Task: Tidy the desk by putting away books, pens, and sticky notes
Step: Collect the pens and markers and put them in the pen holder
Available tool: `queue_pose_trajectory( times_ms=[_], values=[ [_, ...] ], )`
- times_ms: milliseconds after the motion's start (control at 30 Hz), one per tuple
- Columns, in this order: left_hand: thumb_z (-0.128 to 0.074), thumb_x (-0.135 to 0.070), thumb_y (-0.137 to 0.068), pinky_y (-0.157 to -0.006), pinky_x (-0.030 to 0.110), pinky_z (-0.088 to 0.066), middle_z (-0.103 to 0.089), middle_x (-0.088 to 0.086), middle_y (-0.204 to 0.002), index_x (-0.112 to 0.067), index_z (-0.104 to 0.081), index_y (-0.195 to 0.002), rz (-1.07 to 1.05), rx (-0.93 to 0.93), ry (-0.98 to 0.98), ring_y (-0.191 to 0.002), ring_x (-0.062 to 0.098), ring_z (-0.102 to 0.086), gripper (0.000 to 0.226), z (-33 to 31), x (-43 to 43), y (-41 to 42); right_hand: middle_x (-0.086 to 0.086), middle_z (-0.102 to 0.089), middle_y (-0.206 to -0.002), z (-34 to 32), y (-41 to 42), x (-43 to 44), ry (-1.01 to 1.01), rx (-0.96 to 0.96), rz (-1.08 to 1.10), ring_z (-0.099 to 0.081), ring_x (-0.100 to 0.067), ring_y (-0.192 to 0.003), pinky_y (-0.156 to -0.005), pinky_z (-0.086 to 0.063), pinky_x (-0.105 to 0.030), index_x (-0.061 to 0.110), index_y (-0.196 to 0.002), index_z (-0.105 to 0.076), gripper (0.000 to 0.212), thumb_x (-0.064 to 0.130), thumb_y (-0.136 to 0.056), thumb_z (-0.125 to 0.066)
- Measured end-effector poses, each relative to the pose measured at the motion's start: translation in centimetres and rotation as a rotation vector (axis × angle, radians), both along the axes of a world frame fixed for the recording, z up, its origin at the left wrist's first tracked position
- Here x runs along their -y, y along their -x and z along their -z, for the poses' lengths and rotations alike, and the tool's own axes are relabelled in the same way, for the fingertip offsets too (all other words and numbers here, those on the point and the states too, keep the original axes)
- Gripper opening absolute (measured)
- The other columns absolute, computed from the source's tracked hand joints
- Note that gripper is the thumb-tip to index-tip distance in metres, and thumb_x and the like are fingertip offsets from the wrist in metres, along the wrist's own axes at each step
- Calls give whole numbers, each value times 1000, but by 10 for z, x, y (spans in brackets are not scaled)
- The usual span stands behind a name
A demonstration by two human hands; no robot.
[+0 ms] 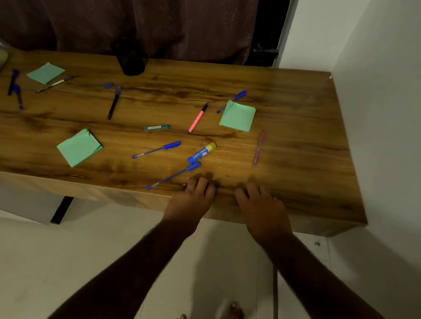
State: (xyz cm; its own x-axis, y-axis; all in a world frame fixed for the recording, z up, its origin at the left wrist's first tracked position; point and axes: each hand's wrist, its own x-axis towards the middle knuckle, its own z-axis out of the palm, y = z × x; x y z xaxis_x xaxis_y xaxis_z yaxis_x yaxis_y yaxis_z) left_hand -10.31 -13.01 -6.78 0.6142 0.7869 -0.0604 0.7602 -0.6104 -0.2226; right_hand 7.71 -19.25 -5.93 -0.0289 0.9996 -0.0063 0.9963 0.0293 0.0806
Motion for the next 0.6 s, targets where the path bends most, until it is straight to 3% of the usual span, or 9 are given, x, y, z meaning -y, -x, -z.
queue_pose_trajectory(
  times_ms=[100,167,267,367,600],
  values=[
    [-74,-24,-76,-76,36,-56,-48,9,-131,-16,-43,-137,-57,20,98,-120,28,-52,69,-7,4,2,-5,-46,-133,-14,-4,-6,149,-51,-27,-51,-27,-116,-72,-55,-40,25,-132,-47,57,30,-80,-71],
    [-61,-23,-83,-88,39,-53,-41,8,-140,-17,-36,-143,-62,104,169,-131,28,-43,66,-11,2,4,-3,-40,-140,-23,-7,-12,216,-97,-13,-44,-26,-125,-84,-51,-41,26,-138,-41,66,44,-81,-67],
    [-54,-29,-86,-95,39,-51,-46,6,-139,-18,-43,-137,-110,240,217,-128,26,-47,53,-21,-1,10,0,-47,-131,-29,1,-18,152,-180,35,-48,-25,-122,-86,-49,-39,27,-129,-49,47,44,-87,-57],
    [-48,-35,-92,-93,40,-51,-49,7,-138,-17,-46,-133,-145,286,145,-122,25,-51,45,-28,-11,16,1,-50,-124,-28,11,-27,97,-283,79,-51,-25,-118,-85,-49,-37,26,-118,-54,33,37,-87,-56],
    [-47,-38,-94,-95,43,-47,-48,9,-133,-15,-40,-135,-305,219,157,-120,27,-49,47,-31,-62,37,-1,-52,-121,-38,18,-67,9,-330,235,-54,-26,-114,-79,-53,-40,22,-114,-56,29,36,-87,-55]
  ],
)
